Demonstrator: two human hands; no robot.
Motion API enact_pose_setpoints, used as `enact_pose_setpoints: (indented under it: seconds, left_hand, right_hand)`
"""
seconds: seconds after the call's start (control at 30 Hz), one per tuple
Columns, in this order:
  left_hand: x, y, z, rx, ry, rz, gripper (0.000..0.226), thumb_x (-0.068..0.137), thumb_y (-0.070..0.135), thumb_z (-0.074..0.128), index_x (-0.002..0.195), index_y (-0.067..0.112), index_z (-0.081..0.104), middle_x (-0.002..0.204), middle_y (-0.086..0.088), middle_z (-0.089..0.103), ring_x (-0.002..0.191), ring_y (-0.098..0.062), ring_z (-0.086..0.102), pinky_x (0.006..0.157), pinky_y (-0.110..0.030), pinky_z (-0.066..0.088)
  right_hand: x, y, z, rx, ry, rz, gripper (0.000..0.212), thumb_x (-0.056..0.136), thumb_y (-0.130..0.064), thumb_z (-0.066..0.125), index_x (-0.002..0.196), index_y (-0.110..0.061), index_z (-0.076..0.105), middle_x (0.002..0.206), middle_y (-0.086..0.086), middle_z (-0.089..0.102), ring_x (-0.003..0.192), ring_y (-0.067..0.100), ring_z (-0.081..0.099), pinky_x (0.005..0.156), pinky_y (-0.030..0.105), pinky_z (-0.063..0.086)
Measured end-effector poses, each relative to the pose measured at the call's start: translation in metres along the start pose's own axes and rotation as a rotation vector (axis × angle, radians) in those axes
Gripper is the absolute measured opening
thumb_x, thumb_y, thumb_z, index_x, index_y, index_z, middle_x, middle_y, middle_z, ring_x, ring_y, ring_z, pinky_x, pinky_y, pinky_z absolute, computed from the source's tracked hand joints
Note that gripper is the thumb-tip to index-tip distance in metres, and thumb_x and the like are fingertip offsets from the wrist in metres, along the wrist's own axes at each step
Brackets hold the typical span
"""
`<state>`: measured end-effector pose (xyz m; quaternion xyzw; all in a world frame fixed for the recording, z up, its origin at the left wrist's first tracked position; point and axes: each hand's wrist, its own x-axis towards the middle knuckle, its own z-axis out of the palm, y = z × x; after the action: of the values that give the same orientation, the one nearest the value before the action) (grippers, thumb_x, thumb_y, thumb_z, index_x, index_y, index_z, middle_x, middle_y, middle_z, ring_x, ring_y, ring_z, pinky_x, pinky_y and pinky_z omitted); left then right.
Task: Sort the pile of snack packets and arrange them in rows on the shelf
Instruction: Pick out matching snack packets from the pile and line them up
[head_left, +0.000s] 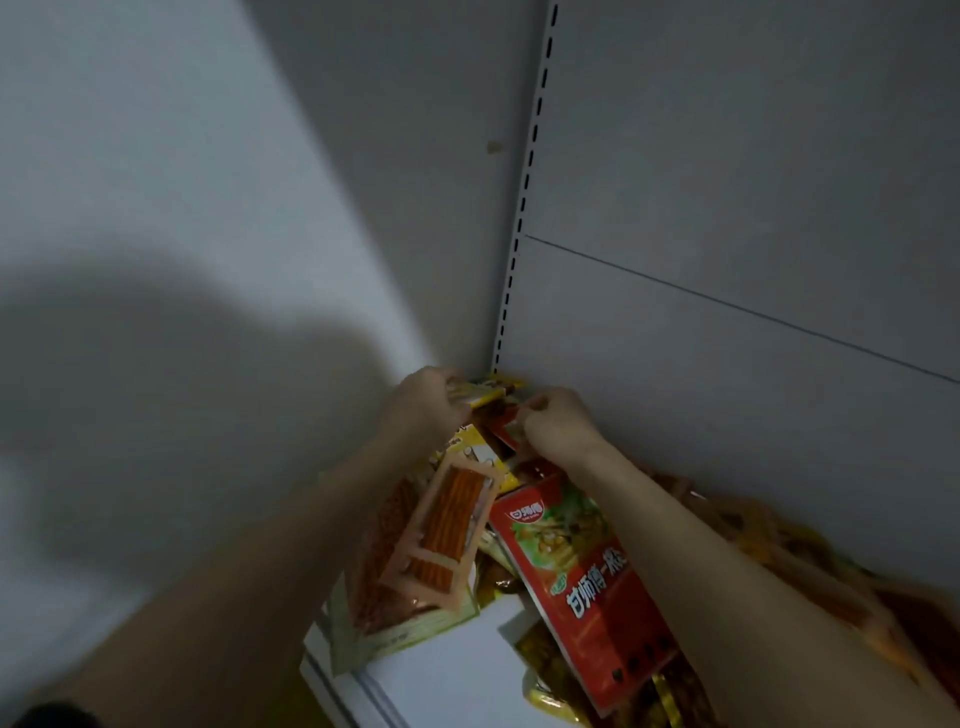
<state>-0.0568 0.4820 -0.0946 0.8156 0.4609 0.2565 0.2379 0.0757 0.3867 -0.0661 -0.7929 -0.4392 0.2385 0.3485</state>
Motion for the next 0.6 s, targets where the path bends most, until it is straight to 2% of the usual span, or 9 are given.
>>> enact_pose_setpoints:
  seconds: [0.1, 0.17, 0.27, 0.37, 0.43, 0.5, 0.6]
  left_hand:
    - [0.019, -0.005, 0.012, 0.117, -0.078, 0.025, 0.043, 0.092, 0.029, 0.064, 0.133, 0.018, 0.063, 0.127, -0.008, 0.066, 0.11, -0.029, 0.063, 0.09, -0.04, 0.054]
    - [0.024, -0.009, 0.018, 0.203, -0.085, 0.066, 0.034, 0.096, 0.031, 0.06, 0.129, 0.025, 0.067, 0.116, -0.006, 0.071, 0.1, -0.028, 0.066, 0.083, -0.038, 0.056]
    - [0.024, -0.008, 0.02, 0.352, 0.027, 0.121, 0.026, 0.102, 0.032, 0.049, 0.113, 0.026, 0.072, 0.091, -0.004, 0.069, 0.079, -0.029, 0.062, 0.064, -0.034, 0.046]
    - [0.012, 0.003, 0.011, 0.43, 0.181, 0.203, 0.029, 0.105, 0.032, 0.043, 0.112, 0.023, 0.07, 0.085, -0.006, 0.067, 0.077, -0.031, 0.062, 0.061, -0.032, 0.037]
    - [-0.001, 0.013, 0.006, 0.395, 0.305, 0.347, 0.025, 0.103, 0.031, 0.05, 0.115, 0.025, 0.072, 0.093, -0.004, 0.073, 0.084, -0.031, 0.067, 0.061, -0.033, 0.041]
    - [-0.018, 0.025, 0.001, 0.338, 0.401, 0.501, 0.016, 0.095, 0.025, 0.066, 0.107, 0.024, 0.076, 0.097, 0.002, 0.076, 0.082, -0.028, 0.071, 0.057, -0.033, 0.048]
    - [-0.053, 0.047, -0.001, 0.35, 0.476, 0.641, 0.017, 0.081, 0.022, 0.082, 0.098, 0.025, 0.079, 0.093, 0.006, 0.076, 0.074, -0.023, 0.072, 0.046, -0.028, 0.048]
  right_hand:
    - [0.01, 0.001, 0.001, 0.003, 0.019, 0.022, 0.022, 0.095, -0.014, 0.052, 0.092, -0.002, 0.07, 0.081, 0.016, 0.073, 0.076, 0.03, 0.072, 0.082, 0.042, 0.058]
    - [0.012, 0.003, -0.001, 0.025, 0.045, 0.039, 0.024, 0.096, -0.017, 0.054, 0.091, -0.002, 0.072, 0.077, 0.013, 0.073, 0.078, 0.028, 0.071, 0.081, 0.042, 0.058]
    - [0.012, 0.006, -0.003, 0.1, 0.05, 0.082, 0.022, 0.092, -0.013, 0.056, 0.088, 0.001, 0.073, 0.077, 0.014, 0.074, 0.077, 0.031, 0.072, 0.082, 0.049, 0.059]
    - [0.004, 0.003, -0.007, 0.328, -0.008, 0.194, 0.023, 0.094, -0.006, 0.058, 0.105, 0.011, 0.068, 0.086, 0.02, 0.073, 0.079, 0.031, 0.073, 0.085, 0.047, 0.059]
    - [-0.009, 0.0, -0.013, 0.504, -0.045, 0.241, 0.029, 0.098, -0.015, 0.058, 0.113, 0.009, 0.063, 0.092, 0.019, 0.072, 0.084, 0.03, 0.072, 0.085, 0.039, 0.06]
    - [-0.024, -0.003, -0.021, 0.654, -0.067, 0.227, 0.036, 0.1, -0.028, 0.056, 0.116, 0.004, 0.061, 0.103, 0.022, 0.07, 0.09, 0.029, 0.071, 0.076, 0.032, 0.061]
    - [-0.053, -0.006, -0.037, 0.827, -0.045, 0.197, 0.039, 0.101, -0.031, 0.056, 0.116, 0.004, 0.061, 0.105, 0.024, 0.07, 0.077, 0.023, 0.073, 0.062, 0.028, 0.059]
